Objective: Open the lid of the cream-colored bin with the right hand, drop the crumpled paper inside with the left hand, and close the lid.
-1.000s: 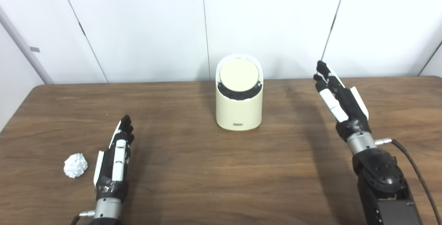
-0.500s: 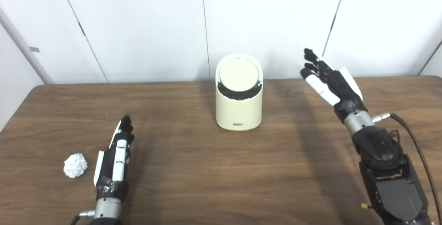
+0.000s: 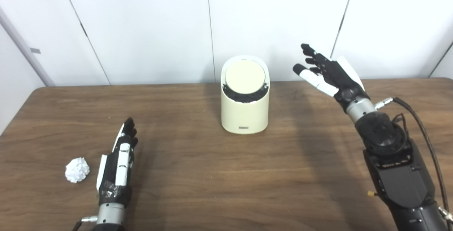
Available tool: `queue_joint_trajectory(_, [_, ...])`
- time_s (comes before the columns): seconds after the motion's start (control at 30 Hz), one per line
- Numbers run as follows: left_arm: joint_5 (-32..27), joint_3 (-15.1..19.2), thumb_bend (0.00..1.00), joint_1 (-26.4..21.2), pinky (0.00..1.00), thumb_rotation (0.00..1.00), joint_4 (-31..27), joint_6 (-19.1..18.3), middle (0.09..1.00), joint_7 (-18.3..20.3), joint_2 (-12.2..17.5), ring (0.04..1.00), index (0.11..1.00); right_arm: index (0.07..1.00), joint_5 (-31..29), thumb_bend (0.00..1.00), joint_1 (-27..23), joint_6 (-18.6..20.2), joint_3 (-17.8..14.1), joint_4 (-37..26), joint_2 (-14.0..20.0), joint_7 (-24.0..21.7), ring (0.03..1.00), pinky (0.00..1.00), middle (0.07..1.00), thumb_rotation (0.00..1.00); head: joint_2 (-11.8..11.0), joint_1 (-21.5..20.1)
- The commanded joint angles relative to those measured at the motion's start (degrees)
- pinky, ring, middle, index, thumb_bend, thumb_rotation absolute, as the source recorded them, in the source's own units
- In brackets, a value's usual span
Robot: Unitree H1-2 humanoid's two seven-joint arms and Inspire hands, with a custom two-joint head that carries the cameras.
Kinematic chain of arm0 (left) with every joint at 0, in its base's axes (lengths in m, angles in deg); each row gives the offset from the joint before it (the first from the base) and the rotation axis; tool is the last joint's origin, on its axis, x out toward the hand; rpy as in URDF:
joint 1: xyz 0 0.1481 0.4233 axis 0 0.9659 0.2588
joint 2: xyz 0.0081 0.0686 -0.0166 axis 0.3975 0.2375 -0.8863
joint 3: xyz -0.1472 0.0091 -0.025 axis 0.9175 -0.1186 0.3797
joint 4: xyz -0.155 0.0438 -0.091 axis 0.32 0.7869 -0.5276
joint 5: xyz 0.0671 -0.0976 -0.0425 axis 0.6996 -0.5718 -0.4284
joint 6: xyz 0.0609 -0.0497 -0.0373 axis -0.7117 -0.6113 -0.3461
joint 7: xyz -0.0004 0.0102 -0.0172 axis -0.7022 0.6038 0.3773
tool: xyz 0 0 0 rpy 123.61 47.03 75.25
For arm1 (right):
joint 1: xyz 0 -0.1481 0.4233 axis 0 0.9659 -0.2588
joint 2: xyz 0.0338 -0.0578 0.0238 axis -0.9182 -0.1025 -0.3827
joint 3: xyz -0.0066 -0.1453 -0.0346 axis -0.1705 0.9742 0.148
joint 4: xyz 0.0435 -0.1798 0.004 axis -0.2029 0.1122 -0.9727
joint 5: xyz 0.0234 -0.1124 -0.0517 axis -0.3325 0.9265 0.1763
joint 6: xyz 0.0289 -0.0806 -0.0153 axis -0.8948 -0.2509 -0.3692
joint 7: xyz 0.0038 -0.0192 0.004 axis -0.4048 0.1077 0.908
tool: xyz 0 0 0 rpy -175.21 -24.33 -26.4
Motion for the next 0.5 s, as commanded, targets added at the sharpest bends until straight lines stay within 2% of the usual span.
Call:
queue_joint_trajectory(0.0, [0.52, -0.78, 0.35, 1.79, 1.0, 0.9, 3.72, 1.03, 0.998, -0.03, -1.07, 1.0, 0.991, 0.93, 0.99, 0.63, -3.97, -1.89, 0.31, -1.26, 1.38, -0.1, 0.92, 0.87, 0.945, 0.78, -0.39, -0.16])
queue_joint_trajectory(0.07, [0.55, -0.75, 0.35, 1.72, 1.0, 0.9, 3.97, 1.14, 0.998, -0.06, -1.1, 1.0, 0.991, 0.929, 1.53, 0.62, -4.53, -2.96, 0.79, -0.46, 1.81, -0.15, 0.919, 0.86, 0.944, 0.77, -0.39, -0.16])
queue_joint_trajectory(0.27, [0.4, -0.73, 0.34, 1.56, 1.0, 0.91, 4.62, 1.73, 0.996, 0.22, -0.95, 1.0, 0.993, 0.929, 3.67, 0.63, -6.93, -2.02, 2.85, 1.16, 3.0, -0.83, 0.929, 0.86, 0.953, 0.81, -1.24, -0.59])
queue_joint_trajectory(0.37, [0.16, -0.72, 0.33, 1.53, 1.0, 0.92, 4.72, 1.83, 1.0, 0.44, -0.88, 1.0, 0.999, 0.921, 4.26, 0.66, -8.08, -2.15, 3.34, 2.05, 3.07, -1.21, 0.93, 0.86, 0.951, 0.77, -1.44, -0.7])
queue_joint_trajectory(0.47, [0.56, -0.79, 0.33, 1.53, 1.0, 0.92, 4.91, 1.9, 1.0, 0.38, -0.77, 1.0, 1.0, 0.925, 4.55, 0.72, -9.54, -0.54, 3.88, 2.49, 3.31, -2.49, 0.937, 0.86, 0.957, 0.74, -1.64, -0.73])
